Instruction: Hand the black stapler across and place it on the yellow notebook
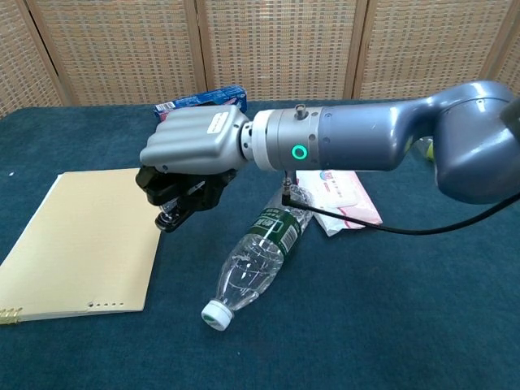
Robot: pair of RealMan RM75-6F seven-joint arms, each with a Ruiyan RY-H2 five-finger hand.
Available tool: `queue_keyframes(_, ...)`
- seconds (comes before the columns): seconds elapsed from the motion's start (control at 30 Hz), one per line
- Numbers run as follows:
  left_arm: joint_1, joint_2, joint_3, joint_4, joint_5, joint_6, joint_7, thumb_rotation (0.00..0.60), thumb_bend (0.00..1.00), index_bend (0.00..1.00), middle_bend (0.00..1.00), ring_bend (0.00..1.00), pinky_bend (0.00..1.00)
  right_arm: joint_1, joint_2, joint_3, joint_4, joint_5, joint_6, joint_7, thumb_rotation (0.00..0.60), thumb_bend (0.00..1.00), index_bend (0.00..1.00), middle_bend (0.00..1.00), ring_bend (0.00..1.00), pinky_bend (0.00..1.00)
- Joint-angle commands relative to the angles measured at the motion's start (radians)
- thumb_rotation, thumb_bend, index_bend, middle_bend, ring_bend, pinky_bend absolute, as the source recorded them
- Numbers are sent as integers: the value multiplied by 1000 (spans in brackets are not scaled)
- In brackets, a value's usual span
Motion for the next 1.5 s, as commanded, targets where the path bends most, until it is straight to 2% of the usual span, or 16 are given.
queue_keyframes(0.03, 0, 2, -1, 0, -1, 0, -5, 600, 0, 0, 0, 0, 0, 24, -62, -42, 75, -22, 7, 25, 600, 676, 618, 644, 641, 561)
queue_keyframes(0.13, -1, 3, -1, 1, 0, -1, -9, 600, 0, 0, 0, 0, 0, 29, -90, -65, 115, -29, 9, 38, 600, 654, 615, 639, 633, 561)
queue_keyframes(0.23, -2, 3, 1, 3, 1, -3, -11, 600, 0, 0, 0, 0, 0, 27, -115, -87, 156, -28, 6, 54, 600, 571, 577, 590, 582, 551)
queue_keyframes(0.33, -2, 3, 2, 4, 1, -5, -15, 600, 0, 0, 0, 0, 0, 22, -133, -103, 193, -22, 1, 66, 600, 324, 424, 411, 432, 438)
queue_keyframes(0.4, -2, 3, 2, 5, 0, -6, -17, 600, 0, 0, 0, 0, 0, 20, -140, -117, 217, -22, -2, 66, 600, 90, 278, 245, 276, 289)
queue_keyframes(0.47, -3, 2, 3, 6, 0, -8, -16, 600, 0, 0, 0, 0, 0, 20, -139, -137, 233, -34, -3, 56, 600, 10, 190, 147, 182, 189)
queue_keyframes(0.53, -4, 1, 4, 7, 0, -10, -16, 600, 0, 0, 0, 0, 0, 19, -135, -155, 247, -45, 7, 44, 600, 0, 155, 111, 147, 147)
queue_keyframes(0.67, -5, 0, 4, 6, -1, -10, -13, 600, 0, 0, 0, 0, 0, 8, -124, -170, 253, -46, 34, 39, 600, 0, 145, 100, 136, 121)
queue_keyframes(0.87, -5, 0, 6, 2, 4, -6, -11, 600, 0, 0, 0, 0, 0, -10, -61, -164, 206, -31, 87, 20, 600, 0, 118, 79, 119, 106)
queue_keyframes(1.03, -2, 1, 11, -5, 18, 5, -8, 600, 0, 0, 0, 0, 0, -44, 55, -156, 92, -12, 141, -24, 600, 0, 103, 69, 114, 102)
queue_keyframes(1.2, 2, 3, 18, -17, 38, 21, -5, 600, 0, 0, 0, 0, 0, -104, 215, -150, -62, 9, 211, -114, 600, 0, 101, 39, 98, 17)
queue_keyframes(1.3, 5, 4, 23, -24, 59, 39, -2, 600, 0, 0, 0, 0, 0, -176, 336, -140, -157, 45, 278, -185, 600, 0, 93, 15, 71, 0)
queue_keyframes(1.5, -4, 10, 28, -31, 121, 72, -7, 600, 0, 0, 0, 0, 0, -331, 495, -142, -185, 123, 394, -222, 600, 0, 61, 0, 13, 0)
